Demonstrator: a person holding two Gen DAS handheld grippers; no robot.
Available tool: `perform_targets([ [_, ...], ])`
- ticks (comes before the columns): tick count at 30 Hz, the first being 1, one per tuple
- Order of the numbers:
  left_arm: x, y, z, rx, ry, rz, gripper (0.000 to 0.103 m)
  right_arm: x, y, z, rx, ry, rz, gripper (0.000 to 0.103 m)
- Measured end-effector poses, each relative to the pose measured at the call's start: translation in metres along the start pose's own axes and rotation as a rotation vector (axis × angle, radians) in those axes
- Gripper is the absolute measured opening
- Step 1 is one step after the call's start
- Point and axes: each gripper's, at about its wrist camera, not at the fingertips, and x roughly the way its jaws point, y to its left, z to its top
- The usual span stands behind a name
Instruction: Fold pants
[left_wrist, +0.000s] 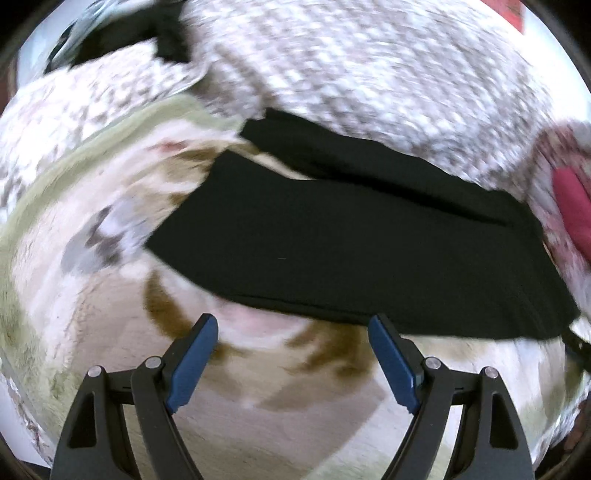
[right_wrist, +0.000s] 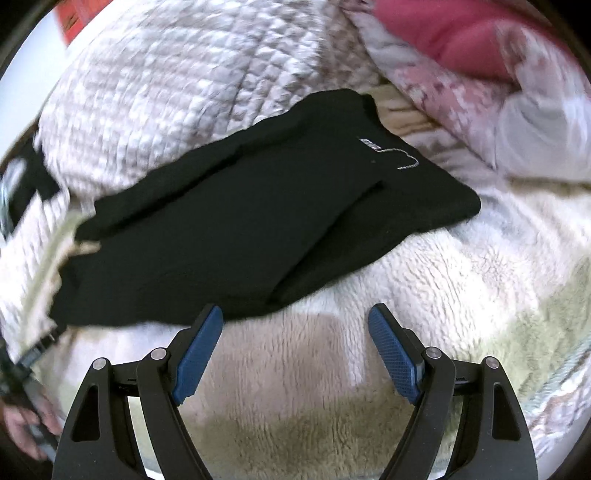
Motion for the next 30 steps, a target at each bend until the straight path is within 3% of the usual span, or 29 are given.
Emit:
perform_targets([
  [5, 0.013, 0.032, 0.009, -0.151, 0.003, -0.050, 0.085, 0.005, -0.008, 0.017, 0.055, -0.018, 0.036, 0.081],
  [12, 0.027, 0.037, 0.025, -0.196, -0.038, -0.067, 0.085, 0.016, -0.029, 0.052, 0.148, -0.063, 0.073, 0.081],
  [15, 0.031, 0.039, 0.032, -0.203, -0.041, -0.061, 0.084, 0.021, -0.035, 0.062, 0.188, -0.052, 0.070, 0.073],
  [16, 0.033, 0.038, 0.035, -0.204, -0.044, -0.059, 0.083, 0.023, -0.035, 0.064, 0.190, -0.055, 0.055, 0.065],
  [17, 0.034, 0.038, 0.036, -0.206, -0.045, -0.046, 0.075, 0.024, -0.035, 0.065, 0.186, -0.062, 0.032, 0.051],
  [20, 0.039, 0.043, 0.040, -0.232, -0.036, -0.016, 0.046, 0.028, -0.046, 0.070, 0.217, -0.067, 0.001, 0.023],
  [21, 0.042, 0.045, 0.040, -0.241, -0.032, -0.007, 0.033, 0.030, -0.053, 0.072, 0.245, -0.064, 0.007, 0.020],
  [24, 0.049, 0.051, 0.042, -0.264, -0.010, 0.005, 0.006, 0.033, -0.060, 0.075, 0.279, -0.060, 0.031, 0.011],
  [26, 0.049, 0.053, 0.042, -0.271, -0.005, 0.002, 0.004, 0.030, -0.060, 0.077, 0.282, -0.062, 0.049, 0.005],
  [30, 0.025, 0.052, 0.046, -0.235, -0.045, 0.005, 0.004, 0.007, -0.054, 0.078, 0.267, -0.082, 0.085, 0.005],
])
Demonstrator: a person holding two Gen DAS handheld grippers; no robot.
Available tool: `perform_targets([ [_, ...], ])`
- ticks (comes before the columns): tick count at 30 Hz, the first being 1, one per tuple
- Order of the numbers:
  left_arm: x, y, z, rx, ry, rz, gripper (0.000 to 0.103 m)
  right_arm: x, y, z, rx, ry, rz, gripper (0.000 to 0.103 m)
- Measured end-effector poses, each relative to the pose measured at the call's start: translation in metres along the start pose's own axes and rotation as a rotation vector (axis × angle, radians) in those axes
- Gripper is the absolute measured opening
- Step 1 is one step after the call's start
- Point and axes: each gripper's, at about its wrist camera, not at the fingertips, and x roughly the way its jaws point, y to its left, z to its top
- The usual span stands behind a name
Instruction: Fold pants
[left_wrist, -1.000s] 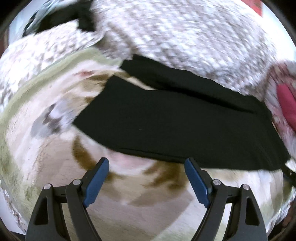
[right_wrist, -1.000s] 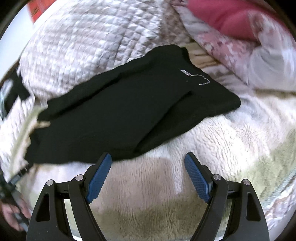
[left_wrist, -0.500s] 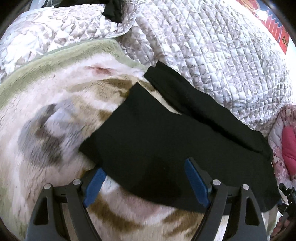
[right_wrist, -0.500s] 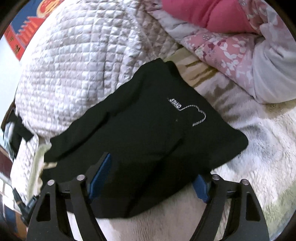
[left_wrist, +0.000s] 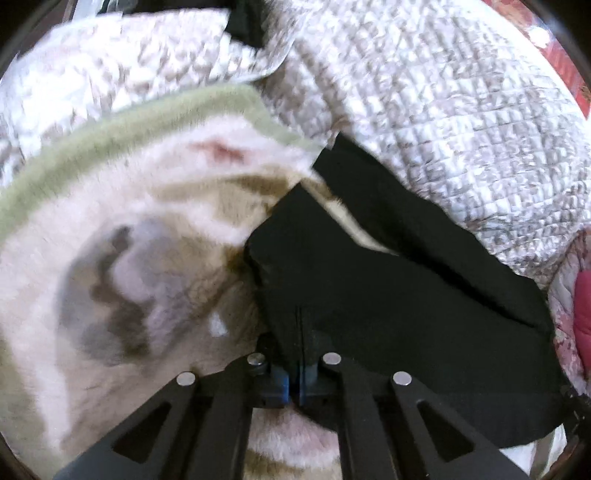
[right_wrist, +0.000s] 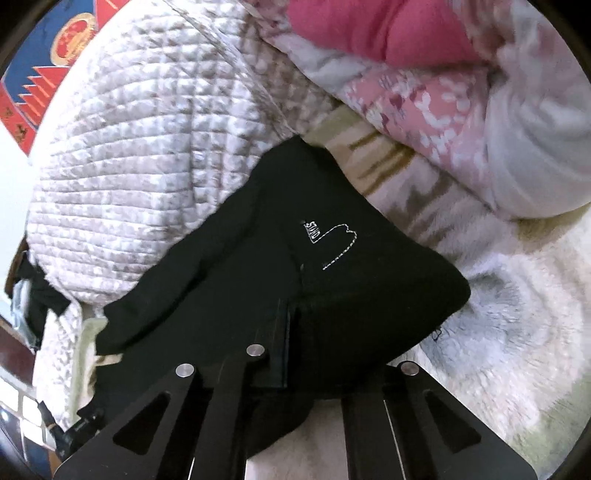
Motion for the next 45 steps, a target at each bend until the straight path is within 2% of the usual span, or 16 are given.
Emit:
perform_targets([
  [5, -0.048, 0.000, -0.002, 0.041, -0.045, -0.020, 0.004, -0.039, 0.002, -0.008, -0.012, 0.002, 0.019, 0.004],
  [10, -0.082, 0.011, -0.030, 0.057, -0.032, -0.025, 0.004, -0.071, -0.022, -0.038, 0.014, 0.054, -0.017, 0.004],
  [15, -0.079, 0.026, -0.064, 0.067, 0.042, 0.005, 0.004, -0.071, -0.041, -0.057, 0.052, 0.111, -0.045, 0.005],
  [18, -0.069, 0.029, -0.069, 0.060, 0.092, 0.030, 0.004, -0.068, -0.040, -0.058, 0.032, 0.117, -0.063, 0.005],
  [20, -0.077, 0.030, -0.071, 0.061, 0.073, 0.036, 0.005, -0.074, -0.039, -0.059, 0.018, 0.110, -0.064, 0.005],
  [21, -0.082, 0.030, -0.072, 0.068, 0.062, 0.045, 0.005, -0.076, -0.039, -0.060, 0.014, 0.109, -0.065, 0.007],
  [25, -0.091, 0.037, -0.078, 0.060, 0.065, 0.099, 0.009, -0.093, -0.041, -0.063, 0.029, 0.101, -0.120, 0.035],
  [29, -0.112, 0.040, -0.070, 0.060, -0.011, 0.133, 0.009, -0.128, -0.031, -0.058, -0.047, -0.038, -0.245, 0.039],
  [31, -0.118, 0.027, -0.065, 0.100, -0.046, 0.104, 0.009, -0.138, -0.020, -0.054, -0.113, -0.096, -0.272, 0.039],
  [33, -0.116, 0.008, -0.062, 0.144, -0.051, 0.032, 0.020, -0.138, -0.003, -0.052, -0.185, -0.118, -0.273, 0.039],
  [35, -0.107, -0.013, -0.062, 0.193, -0.030, -0.033, 0.030, -0.136, 0.017, -0.054, -0.270, -0.144, -0.270, 0.039],
  [37, -0.095, -0.032, -0.070, 0.256, 0.003, -0.099, 0.031, -0.128, 0.031, -0.057, -0.335, -0.143, -0.260, 0.039],
  [39, -0.077, -0.043, -0.081, 0.281, 0.050, -0.102, 0.031, -0.117, 0.031, -0.059, -0.349, -0.114, -0.248, 0.039],
  [42, -0.052, -0.043, -0.092, 0.280, 0.135, -0.074, 0.031, -0.096, 0.014, -0.061, -0.328, -0.032, -0.368, 0.039],
  [43, -0.051, -0.042, -0.093, 0.285, 0.129, -0.083, 0.031, -0.095, 0.001, -0.059, -0.278, -0.016, -0.431, 0.039],
  [45, -0.055, -0.040, -0.092, 0.303, 0.107, -0.061, 0.031, -0.107, -0.015, -0.052, -0.172, -0.048, -0.454, 0.039],
])
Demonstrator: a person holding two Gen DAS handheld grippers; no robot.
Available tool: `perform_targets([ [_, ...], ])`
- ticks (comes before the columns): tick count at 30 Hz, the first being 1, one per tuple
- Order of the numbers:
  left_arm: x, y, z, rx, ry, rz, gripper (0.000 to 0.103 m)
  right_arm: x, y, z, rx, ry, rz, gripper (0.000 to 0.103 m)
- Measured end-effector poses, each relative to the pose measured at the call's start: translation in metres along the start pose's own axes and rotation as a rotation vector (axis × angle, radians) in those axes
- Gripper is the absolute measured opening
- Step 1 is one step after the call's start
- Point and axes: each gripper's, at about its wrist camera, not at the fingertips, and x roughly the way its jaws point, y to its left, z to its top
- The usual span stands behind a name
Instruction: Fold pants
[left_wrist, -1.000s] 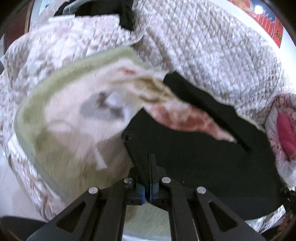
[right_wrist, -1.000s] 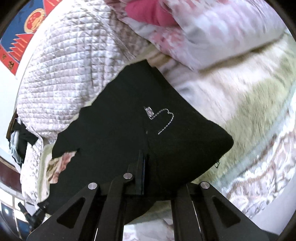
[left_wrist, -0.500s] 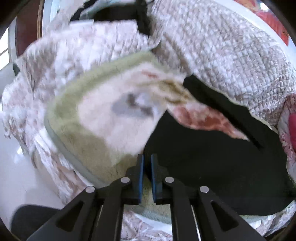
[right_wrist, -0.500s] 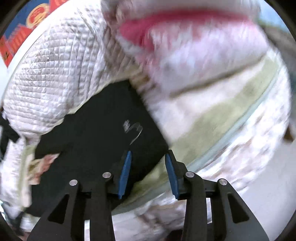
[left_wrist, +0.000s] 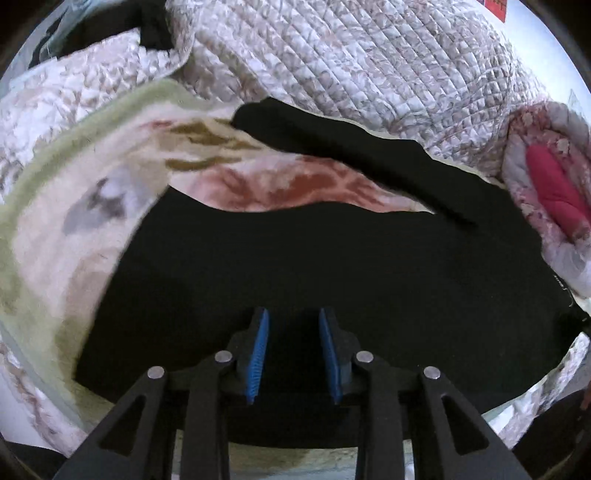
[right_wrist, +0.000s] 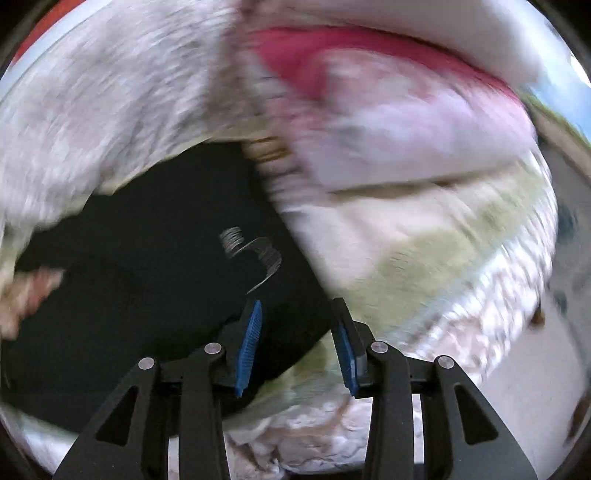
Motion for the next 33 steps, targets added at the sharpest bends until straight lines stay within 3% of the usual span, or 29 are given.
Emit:
perform_targets([
  [4, -0.002, 0.008, 0.005, -0.041, -0.007, 0.036, 0.031, -0.031, 0.005, 0.012, -0.040, -0.167, -0.084, 0.039],
  [6, -0.001, 0.008, 0.012, -0.054, -0.014, 0.036, 0.031, -0.040, 0.018, 0.014, -0.080, -0.200, -0.021, 0.039],
  [11, 0.011, -0.008, 0.038, 0.014, -0.049, 0.019, 0.031, -0.011, 0.082, 0.019, -0.277, -0.069, 0.209, 0.039],
  [14, 0.029, -0.003, 0.050, 0.013, -0.031, 0.070, 0.031, 0.023, 0.099, 0.024, -0.315, 0.013, 0.233, 0.039],
  [16, 0.042, 0.009, 0.055, -0.018, -0.007, 0.117, 0.031, 0.043, 0.097, 0.025, -0.309, 0.045, 0.196, 0.039],
  [18, 0.052, 0.026, 0.054, -0.058, 0.012, 0.178, 0.031, 0.049, 0.092, 0.027, -0.287, 0.039, 0.200, 0.039],
  [20, 0.052, 0.035, 0.054, -0.082, -0.009, 0.153, 0.031, 0.048, 0.085, 0.030, -0.249, 0.033, 0.209, 0.039],
  [25, 0.042, 0.026, 0.051, -0.071, -0.028, 0.182, 0.031, 0.035, 0.085, 0.025, -0.232, -0.007, 0.205, 0.039],
  [33, -0.005, -0.016, 0.036, 0.006, -0.082, 0.070, 0.035, 0.009, 0.106, -0.004, -0.308, -0.001, 0.311, 0.041],
])
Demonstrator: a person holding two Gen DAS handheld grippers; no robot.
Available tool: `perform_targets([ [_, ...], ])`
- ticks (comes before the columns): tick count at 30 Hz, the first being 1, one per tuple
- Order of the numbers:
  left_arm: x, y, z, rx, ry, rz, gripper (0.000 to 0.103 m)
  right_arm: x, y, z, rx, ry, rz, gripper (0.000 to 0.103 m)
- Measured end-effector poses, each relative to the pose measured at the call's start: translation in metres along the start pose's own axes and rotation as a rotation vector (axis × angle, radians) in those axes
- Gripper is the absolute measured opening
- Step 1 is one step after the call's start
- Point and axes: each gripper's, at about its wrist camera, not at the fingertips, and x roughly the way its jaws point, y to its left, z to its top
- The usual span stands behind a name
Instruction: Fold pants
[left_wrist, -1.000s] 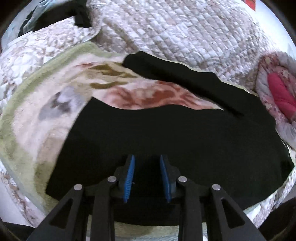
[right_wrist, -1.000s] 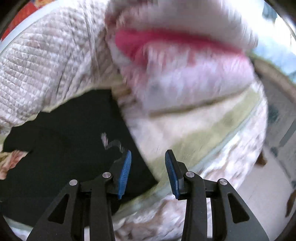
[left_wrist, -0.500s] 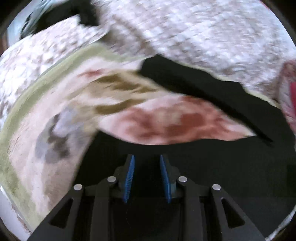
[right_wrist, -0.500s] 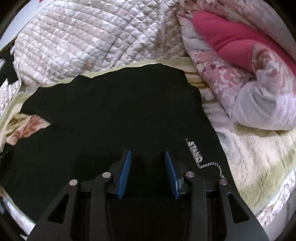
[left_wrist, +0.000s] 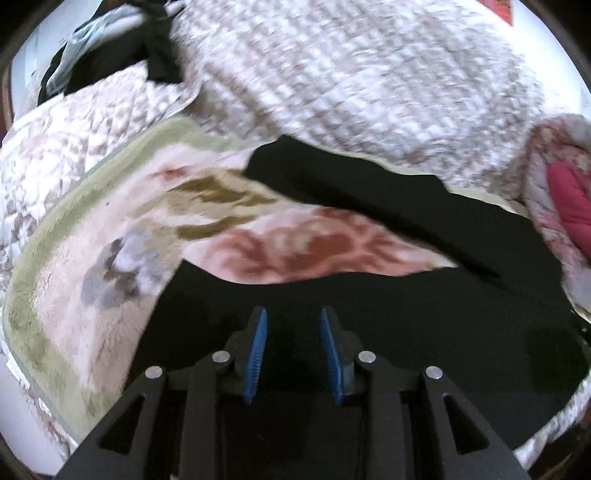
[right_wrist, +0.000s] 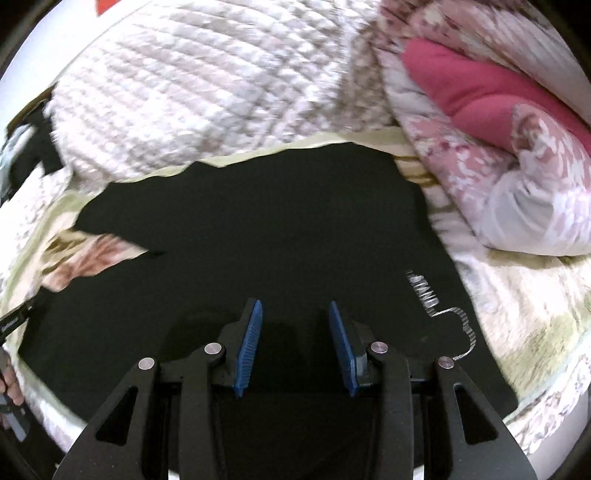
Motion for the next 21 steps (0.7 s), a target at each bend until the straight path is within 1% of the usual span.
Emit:
perform_targets([
  [1, -0.004, -0.004, -0.002, 0.006, -0.004, -0.010, 0.036, -0.001, 0.005, -0.005, -0.007, 0.000, 0.013, 0.049],
  [2, -0.009, -0.009, -0.005, 0.014, -0.008, -0.021, 0.037, -0.002, 0.011, -0.011, -0.018, 0.003, 0.031, 0.052],
  [4, -0.016, -0.018, -0.010, 0.031, -0.011, -0.037, 0.039, -0.001, 0.023, -0.022, -0.040, 0.018, 0.065, 0.053],
  [6, -0.018, -0.025, -0.016, 0.045, -0.007, -0.047, 0.041, 0.003, 0.030, -0.030, -0.053, 0.033, 0.080, 0.053],
  [10, -0.018, -0.039, -0.033, 0.067, 0.028, -0.065, 0.042, 0.009, 0.052, -0.051, -0.102, 0.068, 0.128, 0.053],
  [12, -0.016, -0.044, -0.042, 0.081, 0.043, -0.069, 0.042, 0.010, 0.062, -0.059, -0.147, 0.069, 0.133, 0.053],
  [14, -0.011, -0.048, -0.051, 0.092, 0.071, -0.069, 0.042, 0.016, 0.072, -0.071, -0.195, 0.093, 0.128, 0.053],
  [15, -0.009, -0.050, -0.055, 0.094, 0.079, -0.067, 0.042, 0.020, 0.073, -0.075, -0.205, 0.105, 0.122, 0.054],
  [18, -0.012, -0.055, -0.060, 0.120, 0.056, -0.051, 0.047, 0.022, 0.076, -0.078, -0.236, 0.098, 0.117, 0.061],
  [20, -0.013, -0.056, -0.061, 0.117, 0.054, -0.052, 0.048, 0.024, 0.078, -0.081, -0.252, 0.096, 0.121, 0.066],
  [21, -0.013, -0.055, -0.060, 0.120, 0.055, -0.051, 0.048, 0.024, 0.079, -0.082, -0.261, 0.095, 0.118, 0.067],
])
